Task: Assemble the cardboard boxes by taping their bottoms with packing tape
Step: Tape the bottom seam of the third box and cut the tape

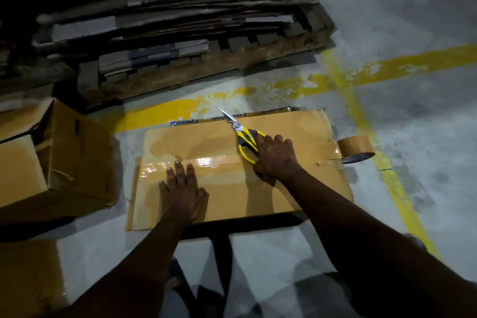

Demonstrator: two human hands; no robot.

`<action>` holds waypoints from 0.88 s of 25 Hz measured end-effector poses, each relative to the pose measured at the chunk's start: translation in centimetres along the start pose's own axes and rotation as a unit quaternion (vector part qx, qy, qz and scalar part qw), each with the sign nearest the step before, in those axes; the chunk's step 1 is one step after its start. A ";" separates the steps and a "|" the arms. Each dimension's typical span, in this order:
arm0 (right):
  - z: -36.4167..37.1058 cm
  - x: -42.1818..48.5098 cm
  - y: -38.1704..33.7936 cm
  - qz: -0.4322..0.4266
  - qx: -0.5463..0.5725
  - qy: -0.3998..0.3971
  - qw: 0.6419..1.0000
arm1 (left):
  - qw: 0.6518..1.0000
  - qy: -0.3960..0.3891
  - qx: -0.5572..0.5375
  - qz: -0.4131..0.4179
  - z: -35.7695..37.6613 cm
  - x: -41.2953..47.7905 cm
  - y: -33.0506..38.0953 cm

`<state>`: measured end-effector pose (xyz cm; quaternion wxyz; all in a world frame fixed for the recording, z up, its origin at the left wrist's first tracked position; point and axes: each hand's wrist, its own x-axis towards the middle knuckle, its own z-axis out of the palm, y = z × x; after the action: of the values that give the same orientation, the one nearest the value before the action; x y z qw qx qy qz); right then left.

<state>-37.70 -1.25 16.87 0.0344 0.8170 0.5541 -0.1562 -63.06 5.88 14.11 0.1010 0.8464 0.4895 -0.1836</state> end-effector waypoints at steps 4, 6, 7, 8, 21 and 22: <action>1.0 -3.6 4.0 0.110 0.093 0.020 0.989 | 0.988 0.005 0.053 0.146 -1.1 1.5 6.6; 1.5 -5.6 6.0 0.122 0.065 0.039 0.990 | 0.978 -0.007 0.077 0.192 -2.1 2.7 10.1; 1.9 -6.5 7.2 0.123 0.076 0.049 0.988 | 0.975 -0.009 0.086 0.204 -2.4 3.4 12.1; 2.4 -7.2 8.2 0.113 0.099 0.070 0.986 | 0.973 -0.004 0.084 0.214 -2.7 4.2 14.0; 2.9 -7.9 23.6 0.192 0.429 0.365 0.803 | 0.921 0.067 0.113 0.366 -6.0 9.0 29.5; 3.0 -7.8 24.4 0.207 0.432 0.358 0.801 | 0.920 0.073 0.109 0.368 -5.8 9.3 29.9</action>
<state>-18.61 -18.27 13.43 -0.4916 0.8402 0.2195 -0.0649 -31.71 0.30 15.35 0.0331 0.9837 0.1261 -0.1235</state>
